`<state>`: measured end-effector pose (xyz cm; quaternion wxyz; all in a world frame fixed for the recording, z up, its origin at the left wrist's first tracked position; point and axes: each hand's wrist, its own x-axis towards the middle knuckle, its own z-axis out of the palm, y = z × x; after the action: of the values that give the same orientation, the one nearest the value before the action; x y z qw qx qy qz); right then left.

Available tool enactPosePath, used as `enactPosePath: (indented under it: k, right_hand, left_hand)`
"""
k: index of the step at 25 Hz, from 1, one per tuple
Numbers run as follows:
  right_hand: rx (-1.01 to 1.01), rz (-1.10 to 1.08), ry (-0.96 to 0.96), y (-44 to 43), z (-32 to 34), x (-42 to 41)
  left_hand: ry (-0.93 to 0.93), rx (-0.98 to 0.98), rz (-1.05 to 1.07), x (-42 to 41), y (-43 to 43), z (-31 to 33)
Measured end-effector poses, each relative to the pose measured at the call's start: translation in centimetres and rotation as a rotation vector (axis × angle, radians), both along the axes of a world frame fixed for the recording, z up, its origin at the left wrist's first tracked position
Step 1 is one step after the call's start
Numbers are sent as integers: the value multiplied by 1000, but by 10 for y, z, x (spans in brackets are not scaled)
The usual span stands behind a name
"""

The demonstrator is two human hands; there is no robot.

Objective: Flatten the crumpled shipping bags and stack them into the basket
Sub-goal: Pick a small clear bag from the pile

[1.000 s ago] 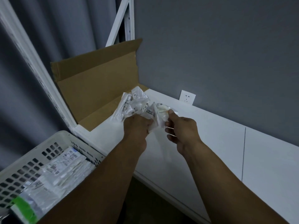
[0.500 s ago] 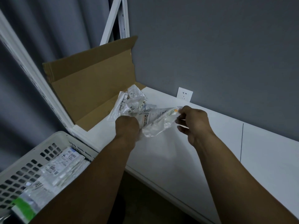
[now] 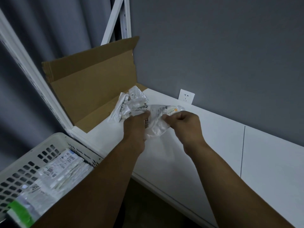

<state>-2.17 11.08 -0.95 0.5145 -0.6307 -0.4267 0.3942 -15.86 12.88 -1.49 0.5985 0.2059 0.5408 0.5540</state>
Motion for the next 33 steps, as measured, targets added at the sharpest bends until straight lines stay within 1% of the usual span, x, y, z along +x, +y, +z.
enactPosePath:
  k: [2,5,6,7,9,11,14,17,20,21,23,25,26,28,29,30,31,32,33]
  right_hand:
    - [-18,29,-79,0,-2,-3]
    - [-37,62,-77,2,0,2]
    - [-43,50,-29,2,1,5]
    - [-57,27,61,3,3,9]
    - [-104,-1,301,2,6,16]
    - [-158,15,471,1,7,17]
    - [-172,43,561,1,6,11]
    - [-140,-41,444,2,2,11]
    - [-92,-137,397,4,-2,18]
    - [-83,-137,395,4,-3,19]
    - [-84,-109,398,4,-4,19]
    - [-98,-81,346,4,-5,23]
    - [-114,-76,308,4,-5,25]
    - [-179,-76,243,3,-5,33]
    - [-213,-69,217,4,-7,35]
    - [-238,-49,191,4,-9,36]
    - [-253,-31,172,5,-14,37]
    - [-258,-21,156,6,-17,36]
    - [-252,-19,145,7,-21,35]
  left_hand:
    - [-33,14,-26,3,-1,-2]
    - [-17,16,-16,-3,5,-10]
    - [-2,9,32,-9,8,-13]
    - [7,1,95,-16,11,-17]
    - [-23,-4,193,-25,14,-22]
    - [-39,2,205,-24,11,-22]
    - [-64,21,122,-17,5,-20]
    - [-89,-30,60,-18,6,-22]
    - [1,-46,10,-21,8,-24]
    - [13,-66,15,-22,8,-25]
    - [-28,-109,0,-23,7,-23]
    - [-57,-111,-46,-28,9,-23]
    - [-2,-109,-44,-30,11,-22]
    - [255,-100,-87,-33,13,-20]
    - [354,-72,-159,-32,12,-19]
    - [395,-39,-254,-28,9,-17]
    - [387,-14,-355,-22,5,-17]
    - [383,3,-427,-16,0,-19]
    - [414,24,-451,-13,-2,-25]
